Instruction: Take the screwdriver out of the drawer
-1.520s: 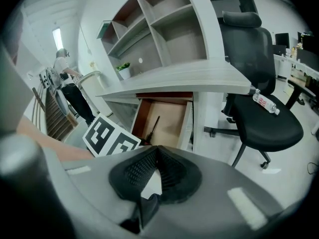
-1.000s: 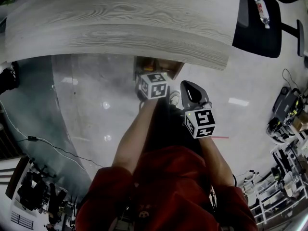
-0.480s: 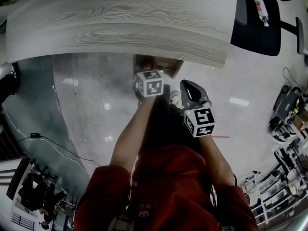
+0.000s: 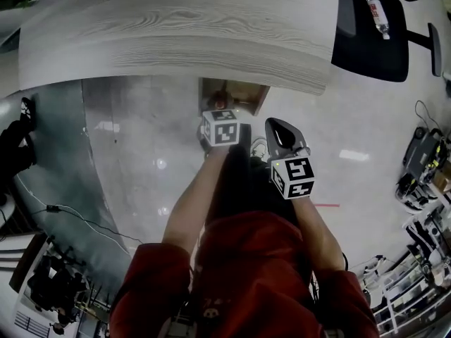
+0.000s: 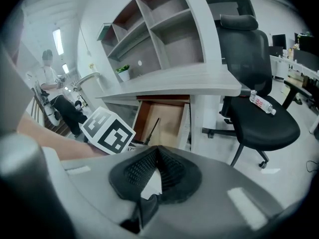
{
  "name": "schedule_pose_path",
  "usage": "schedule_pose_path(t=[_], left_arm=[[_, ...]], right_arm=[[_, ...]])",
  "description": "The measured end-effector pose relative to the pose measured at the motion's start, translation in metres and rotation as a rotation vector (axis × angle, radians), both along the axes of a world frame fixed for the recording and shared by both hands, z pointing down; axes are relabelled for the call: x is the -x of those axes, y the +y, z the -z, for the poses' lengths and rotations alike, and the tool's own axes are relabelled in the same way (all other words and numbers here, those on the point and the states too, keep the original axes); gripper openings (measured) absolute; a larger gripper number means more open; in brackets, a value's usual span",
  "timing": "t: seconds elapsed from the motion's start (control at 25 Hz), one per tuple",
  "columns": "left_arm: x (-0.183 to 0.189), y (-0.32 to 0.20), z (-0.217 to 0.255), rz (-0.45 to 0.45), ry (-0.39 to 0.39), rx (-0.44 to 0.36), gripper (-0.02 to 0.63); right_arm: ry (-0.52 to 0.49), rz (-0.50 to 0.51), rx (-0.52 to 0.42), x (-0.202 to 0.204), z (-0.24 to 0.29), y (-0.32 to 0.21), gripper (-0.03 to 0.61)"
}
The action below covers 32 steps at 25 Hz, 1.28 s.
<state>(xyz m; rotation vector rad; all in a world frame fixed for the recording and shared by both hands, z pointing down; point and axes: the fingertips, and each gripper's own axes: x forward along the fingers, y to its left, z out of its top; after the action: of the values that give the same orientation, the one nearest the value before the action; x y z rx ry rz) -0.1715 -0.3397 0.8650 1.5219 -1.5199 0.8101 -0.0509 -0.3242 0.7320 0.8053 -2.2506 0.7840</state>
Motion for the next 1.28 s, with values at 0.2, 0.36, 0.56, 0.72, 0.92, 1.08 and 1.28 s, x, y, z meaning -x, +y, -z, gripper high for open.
schedule_pose_path(t=[0.2, 0.36, 0.56, 0.72, 0.92, 1.08, 1.28], left_arm=[[-0.009, 0.012, 0.018, 0.007, 0.005, -0.021, 0.089], [-0.022, 0.024, 0.040, 0.000, 0.002, -0.048, 0.090], [-0.043, 0.047, 0.070, -0.022, -0.003, -0.073, 0.090], [-0.060, 0.072, 0.093, -0.020, 0.000, -0.096, 0.089], [-0.079, 0.109, 0.133, -0.023, -0.001, -0.133, 0.089], [-0.093, 0.139, 0.166, -0.010, -0.003, -0.173, 0.090], [-0.110, 0.163, 0.207, -0.008, -0.011, -0.252, 0.091]], right_arm=[[-0.011, 0.001, -0.024, -0.007, 0.014, 0.007, 0.002], [-0.018, 0.002, -0.042, -0.018, 0.026, 0.018, 0.002], [-0.024, 0.011, -0.069, -0.034, 0.045, 0.037, 0.002], [-0.033, 0.006, -0.094, -0.050, 0.060, 0.052, 0.002], [-0.069, -0.015, -0.111, -0.065, 0.083, 0.079, 0.002], [-0.085, -0.021, -0.139, -0.081, 0.104, 0.104, 0.002], [-0.098, -0.032, -0.188, -0.102, 0.123, 0.121, 0.002]])
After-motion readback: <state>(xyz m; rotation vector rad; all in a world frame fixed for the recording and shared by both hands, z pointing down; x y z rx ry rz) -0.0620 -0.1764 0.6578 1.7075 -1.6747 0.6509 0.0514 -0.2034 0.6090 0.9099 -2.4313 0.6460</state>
